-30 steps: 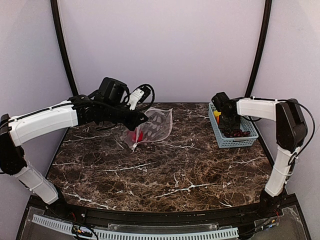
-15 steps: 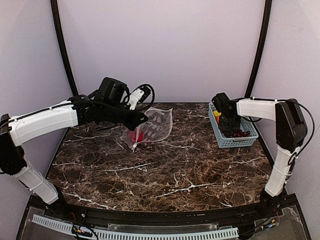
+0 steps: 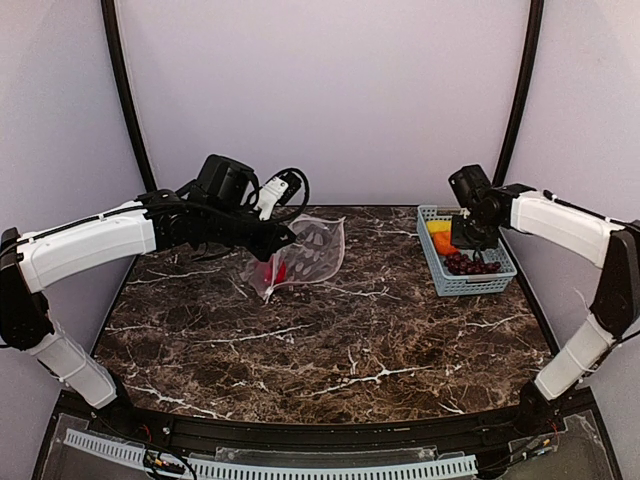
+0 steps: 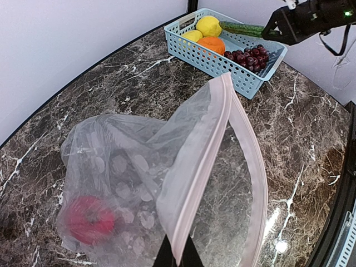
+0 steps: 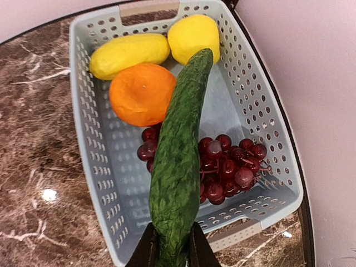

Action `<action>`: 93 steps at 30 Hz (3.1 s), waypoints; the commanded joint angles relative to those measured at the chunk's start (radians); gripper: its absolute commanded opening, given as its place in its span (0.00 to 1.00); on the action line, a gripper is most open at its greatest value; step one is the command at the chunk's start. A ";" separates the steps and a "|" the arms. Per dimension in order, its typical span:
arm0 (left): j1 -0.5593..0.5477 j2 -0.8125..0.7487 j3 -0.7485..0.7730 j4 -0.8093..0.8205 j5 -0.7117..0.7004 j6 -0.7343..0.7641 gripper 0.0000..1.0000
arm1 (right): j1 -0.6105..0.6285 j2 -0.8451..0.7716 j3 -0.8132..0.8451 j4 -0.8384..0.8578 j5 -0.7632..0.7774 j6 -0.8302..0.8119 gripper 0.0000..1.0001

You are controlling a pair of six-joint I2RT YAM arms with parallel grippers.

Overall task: Place the food in the zip-top bag and seal the zipper
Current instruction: Pick up the fake vegetable from the bin, then place the fake vegetable in the zipper food storage bag.

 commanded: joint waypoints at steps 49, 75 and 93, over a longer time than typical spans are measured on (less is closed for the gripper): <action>0.005 -0.003 0.013 -0.018 0.025 0.005 0.01 | 0.445 -0.276 0.174 -0.115 -0.750 -0.167 0.00; 0.006 0.005 0.011 -0.007 0.089 0.005 0.01 | 0.598 0.343 0.647 -0.126 -0.358 -0.008 0.02; 0.005 -0.001 0.013 -0.010 0.080 0.005 0.01 | 0.618 0.410 0.567 -0.068 -0.266 0.041 0.18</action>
